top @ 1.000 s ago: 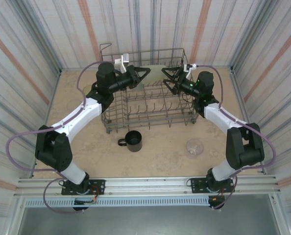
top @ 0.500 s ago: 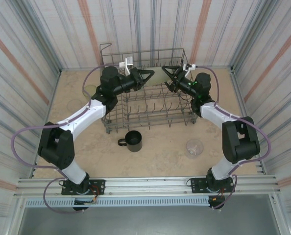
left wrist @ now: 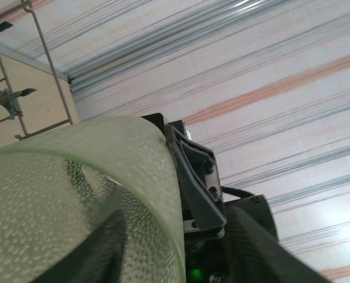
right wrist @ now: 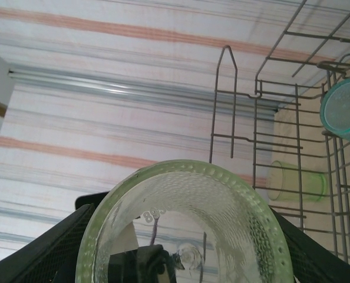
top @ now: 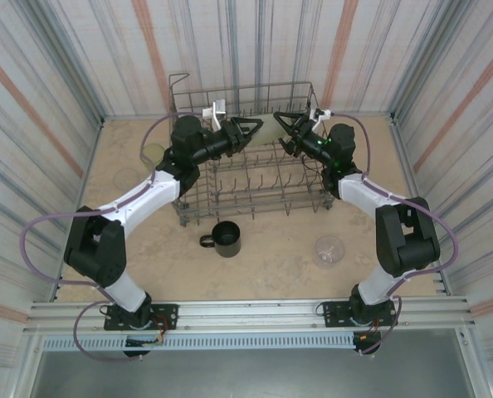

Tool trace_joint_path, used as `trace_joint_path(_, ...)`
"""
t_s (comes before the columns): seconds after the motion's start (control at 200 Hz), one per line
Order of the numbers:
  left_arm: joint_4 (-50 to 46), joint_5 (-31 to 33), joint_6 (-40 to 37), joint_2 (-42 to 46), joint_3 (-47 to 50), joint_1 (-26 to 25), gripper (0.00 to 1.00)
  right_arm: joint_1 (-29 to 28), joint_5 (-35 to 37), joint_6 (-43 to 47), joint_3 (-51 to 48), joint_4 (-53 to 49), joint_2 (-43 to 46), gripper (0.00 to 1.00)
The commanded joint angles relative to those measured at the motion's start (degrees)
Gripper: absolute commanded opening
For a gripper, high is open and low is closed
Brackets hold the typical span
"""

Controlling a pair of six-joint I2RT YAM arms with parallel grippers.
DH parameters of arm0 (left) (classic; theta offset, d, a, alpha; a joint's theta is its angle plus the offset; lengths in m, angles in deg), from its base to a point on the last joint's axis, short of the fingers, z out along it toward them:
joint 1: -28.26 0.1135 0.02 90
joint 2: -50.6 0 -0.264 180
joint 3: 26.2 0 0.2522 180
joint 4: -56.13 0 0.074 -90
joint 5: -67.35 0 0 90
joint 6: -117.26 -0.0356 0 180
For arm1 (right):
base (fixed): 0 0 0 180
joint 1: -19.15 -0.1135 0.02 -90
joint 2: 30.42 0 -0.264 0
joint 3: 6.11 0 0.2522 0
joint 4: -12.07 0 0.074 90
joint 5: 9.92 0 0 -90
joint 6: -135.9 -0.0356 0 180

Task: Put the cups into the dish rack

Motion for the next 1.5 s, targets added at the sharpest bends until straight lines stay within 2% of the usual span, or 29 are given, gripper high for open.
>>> trace_joint_path(0.0,-2.95,0.49,-2.54,2.92,1.01,0.83,0.61,-0.1,1.35,3.17,-0.16,-1.59,2.24,0.42)
trace_joint_path(0.24,-13.22,3.0,-8.63,7.63,0.5,2.03,0.95,0.85,1.36,8.83,2.13,-9.69,3.48,0.4)
trace_joint_path(0.291,-15.13,3.31,-9.56,8.52,0.5,2.47,0.99,1.05,1.57,11.17,3.16,-12.47,3.8,0.4)
trace_joint_path(0.486,-26.38,6.14,-16.55,12.55,-0.52,4.01,0.99,1.14,3.31,23.0,9.33,-26.46,4.14,0.4)
trace_joint_path(0.716,-40.27,8.38,-25.43,15.95,-3.64,6.74,0.99,0.79,8.93,35.25,19.06,-41.62,1.97,0.38)
trace_joint_path(0.992,-47.93,8.48,-31.19,19.99,-3.95,12.4,0.99,-1.53,17.53,49.6,33.1,-57.28,-4.45,0.37)
trace_joint_path(1.197,-53.88,11.71,-37.42,20.92,-4.48,13.57,0.99,-4.64,27.76,61.31,43.58,-68.59,-10.2,0.37)
trace_joint_path(1.493,-57.04,12.86,-40.93,23.12,-1.48,16.07,0.99,-7.89,37.17,69.41,54.09,-75.01,-16.91,0.37)
